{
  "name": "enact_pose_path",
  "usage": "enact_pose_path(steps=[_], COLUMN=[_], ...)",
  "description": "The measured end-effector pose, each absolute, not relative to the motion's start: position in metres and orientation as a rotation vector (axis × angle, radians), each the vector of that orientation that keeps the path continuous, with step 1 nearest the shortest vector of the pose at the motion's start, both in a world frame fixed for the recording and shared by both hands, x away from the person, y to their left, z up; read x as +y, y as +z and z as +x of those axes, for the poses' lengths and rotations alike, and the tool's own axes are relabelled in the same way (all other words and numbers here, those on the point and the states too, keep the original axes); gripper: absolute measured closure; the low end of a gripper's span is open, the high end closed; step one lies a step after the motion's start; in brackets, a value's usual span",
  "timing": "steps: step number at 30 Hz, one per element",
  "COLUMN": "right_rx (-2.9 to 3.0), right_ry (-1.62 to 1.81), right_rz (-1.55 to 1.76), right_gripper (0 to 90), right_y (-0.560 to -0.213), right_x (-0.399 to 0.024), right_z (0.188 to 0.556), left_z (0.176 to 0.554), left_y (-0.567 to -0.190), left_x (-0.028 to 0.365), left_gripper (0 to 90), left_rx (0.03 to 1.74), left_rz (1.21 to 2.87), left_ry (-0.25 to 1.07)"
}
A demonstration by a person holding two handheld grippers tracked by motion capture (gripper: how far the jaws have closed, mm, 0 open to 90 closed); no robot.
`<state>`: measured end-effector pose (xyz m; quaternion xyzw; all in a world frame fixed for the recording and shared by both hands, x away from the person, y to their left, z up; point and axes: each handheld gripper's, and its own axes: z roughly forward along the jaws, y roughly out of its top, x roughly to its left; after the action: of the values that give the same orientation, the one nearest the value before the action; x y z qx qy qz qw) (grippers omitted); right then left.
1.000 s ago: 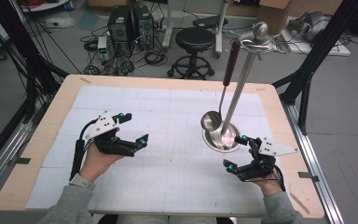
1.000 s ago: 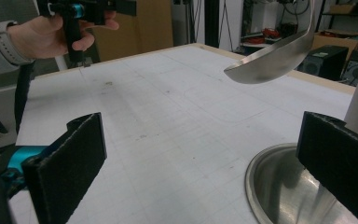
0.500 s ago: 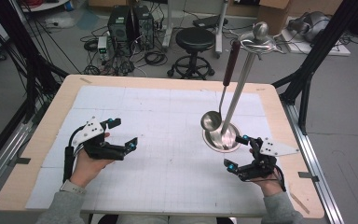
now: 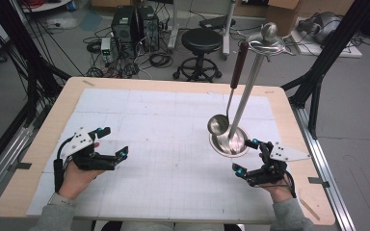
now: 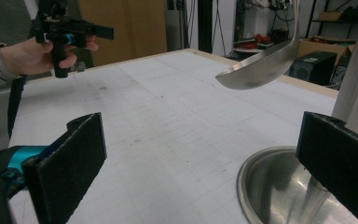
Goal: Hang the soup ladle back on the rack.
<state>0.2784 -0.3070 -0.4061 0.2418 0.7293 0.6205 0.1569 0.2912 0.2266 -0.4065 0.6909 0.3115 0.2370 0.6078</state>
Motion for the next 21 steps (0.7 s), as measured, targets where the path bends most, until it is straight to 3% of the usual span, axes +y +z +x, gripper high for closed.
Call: enact_pose_path(steps=[21], right_rx=[2.011], right_ry=[1.756], right_rz=[0.721], right_gripper=[0.6], right_y=[-0.403], right_x=[-0.319], right_z=[0.277], left_z=[0.272], left_y=[-0.420], left_x=[0.260], left_gripper=[1.7], left_rx=[0.802], left_rz=[1.580], left_ry=[0.570])
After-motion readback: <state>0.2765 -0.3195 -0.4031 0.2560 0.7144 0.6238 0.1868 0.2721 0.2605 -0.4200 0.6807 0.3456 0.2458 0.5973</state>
